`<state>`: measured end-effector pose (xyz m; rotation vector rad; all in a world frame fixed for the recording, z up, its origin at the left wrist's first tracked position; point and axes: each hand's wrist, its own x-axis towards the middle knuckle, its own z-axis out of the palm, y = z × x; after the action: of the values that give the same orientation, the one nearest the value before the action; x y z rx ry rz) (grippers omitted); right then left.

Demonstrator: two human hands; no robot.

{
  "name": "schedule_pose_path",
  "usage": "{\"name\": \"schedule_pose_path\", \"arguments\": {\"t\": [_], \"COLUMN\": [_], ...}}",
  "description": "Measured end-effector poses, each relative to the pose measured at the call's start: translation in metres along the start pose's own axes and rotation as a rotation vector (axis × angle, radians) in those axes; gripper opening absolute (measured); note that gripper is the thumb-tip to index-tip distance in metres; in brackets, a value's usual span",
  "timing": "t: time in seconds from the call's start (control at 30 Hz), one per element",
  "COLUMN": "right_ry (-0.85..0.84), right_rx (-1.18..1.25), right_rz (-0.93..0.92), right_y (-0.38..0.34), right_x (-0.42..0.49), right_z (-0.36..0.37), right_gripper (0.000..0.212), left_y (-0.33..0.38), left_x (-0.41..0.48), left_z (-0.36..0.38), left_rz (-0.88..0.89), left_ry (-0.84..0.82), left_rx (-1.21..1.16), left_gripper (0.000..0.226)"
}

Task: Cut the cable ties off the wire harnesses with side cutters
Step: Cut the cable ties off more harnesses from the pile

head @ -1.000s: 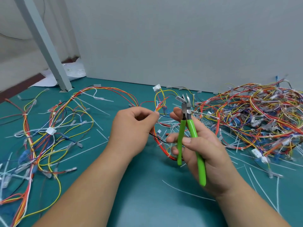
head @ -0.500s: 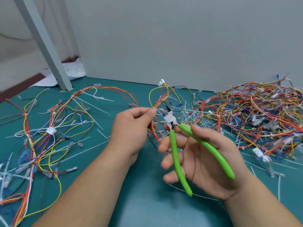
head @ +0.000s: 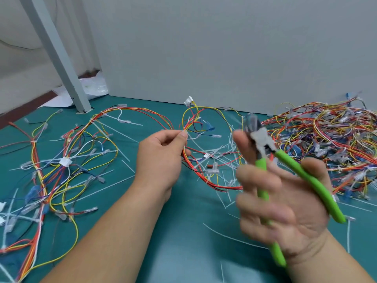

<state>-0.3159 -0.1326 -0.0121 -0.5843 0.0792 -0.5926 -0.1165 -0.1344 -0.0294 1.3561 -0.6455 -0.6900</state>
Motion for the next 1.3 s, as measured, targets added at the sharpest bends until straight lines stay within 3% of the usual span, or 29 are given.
{"name": "schedule_pose_path", "arguments": {"t": [0.07,0.13,0.27,0.5,0.63,0.8,1.0,1.13,1.3], "right_ry": [-0.127,-0.12,-0.118,-0.401,-0.28,-0.155,-0.077,-0.131,-0.144], "right_rx": [0.13,0.151,0.024,0.1,0.052,-0.076,-0.192,-0.206,-0.187], "right_rz": [-0.043,-0.026,0.117,0.236,0.203,0.152,0.059,0.087,0.159], "right_y": [0.004,0.0,-0.005,-0.009,-0.014,-0.011,-0.006,-0.006,-0.004], "right_x": [0.007,0.011,0.009,0.005,0.003,0.006,0.007,0.007,0.007], "right_z": [-0.006,-0.005,-0.005,0.003,0.002,-0.003,-0.008,-0.009,-0.008], "right_gripper": [0.087,0.092,0.079,0.07,0.05,0.042,0.057,0.069,0.058], "left_y": [0.0,-0.001,0.0,0.002,0.003,0.003,0.003,0.004,0.004], "left_x": [0.001,0.001,0.001,-0.002,-0.003,-0.002,-0.004,-0.003,-0.004], "left_z": [0.0,0.0,0.0,0.0,0.0,0.0,0.0,0.0,0.0], "left_rz": [-0.003,-0.003,-0.008,-0.01,-0.02,-0.037,-0.043,-0.045,-0.052], "left_ry": [0.009,0.014,0.004,-0.014,-0.026,-0.027,-0.035,-0.035,-0.047], "left_rx": [-0.004,-0.001,-0.005,0.018,0.029,0.024,0.025,0.027,0.013], "left_gripper": [0.013,0.013,0.01,0.011,0.012,0.012,0.012,0.012,0.012]}}
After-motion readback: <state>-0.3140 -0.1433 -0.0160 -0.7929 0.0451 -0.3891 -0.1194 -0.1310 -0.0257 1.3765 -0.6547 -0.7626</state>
